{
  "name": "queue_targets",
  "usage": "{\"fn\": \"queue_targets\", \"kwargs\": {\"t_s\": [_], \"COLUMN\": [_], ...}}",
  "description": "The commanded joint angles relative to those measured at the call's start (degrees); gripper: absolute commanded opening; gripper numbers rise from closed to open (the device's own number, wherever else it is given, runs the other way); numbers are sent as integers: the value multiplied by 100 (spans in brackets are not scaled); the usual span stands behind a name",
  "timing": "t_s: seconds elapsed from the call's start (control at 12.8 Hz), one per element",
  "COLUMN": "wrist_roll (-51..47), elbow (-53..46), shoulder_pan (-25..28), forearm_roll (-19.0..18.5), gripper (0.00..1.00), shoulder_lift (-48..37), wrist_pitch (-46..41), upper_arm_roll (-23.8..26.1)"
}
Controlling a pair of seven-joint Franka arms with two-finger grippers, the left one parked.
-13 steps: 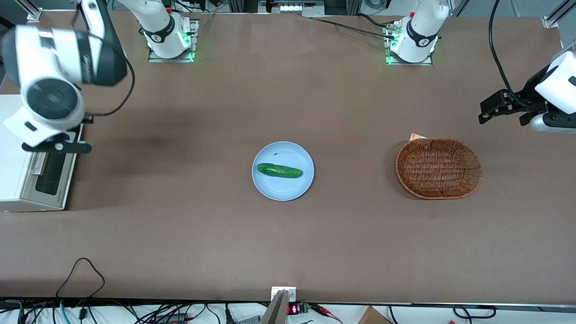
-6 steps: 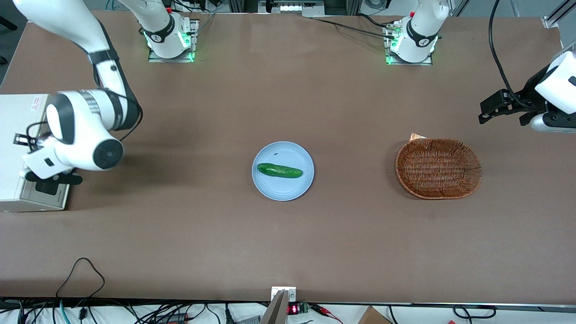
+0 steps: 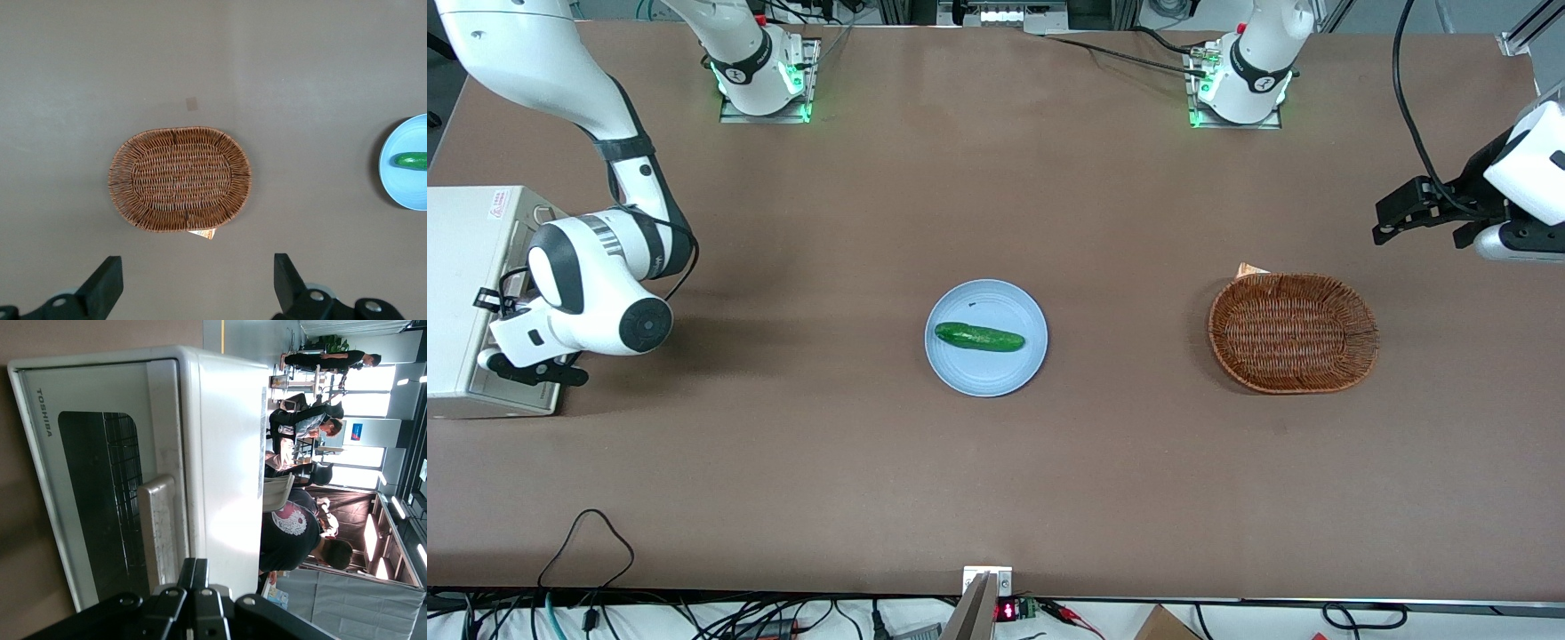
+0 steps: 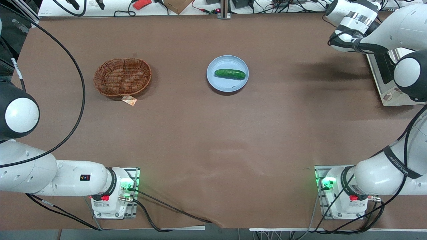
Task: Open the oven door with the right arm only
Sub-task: 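Lower the right gripper onto the oven door handle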
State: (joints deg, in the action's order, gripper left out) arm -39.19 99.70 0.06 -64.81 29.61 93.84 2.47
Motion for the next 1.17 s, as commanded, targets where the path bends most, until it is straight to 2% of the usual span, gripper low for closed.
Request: {"fn": "queue_targets", "kwargs": {"t_s": [0.0,1.09], "wrist_roll": [-238,-475], "elbow": [102,129], "shoulder_pan": [-58,-252], "forearm_roll": [-137,-146], "gripper": [3,3], "shoulder_lift": [-26,123], "wrist_pitch": [81,292], "upper_arm_roll": [51,51]}}
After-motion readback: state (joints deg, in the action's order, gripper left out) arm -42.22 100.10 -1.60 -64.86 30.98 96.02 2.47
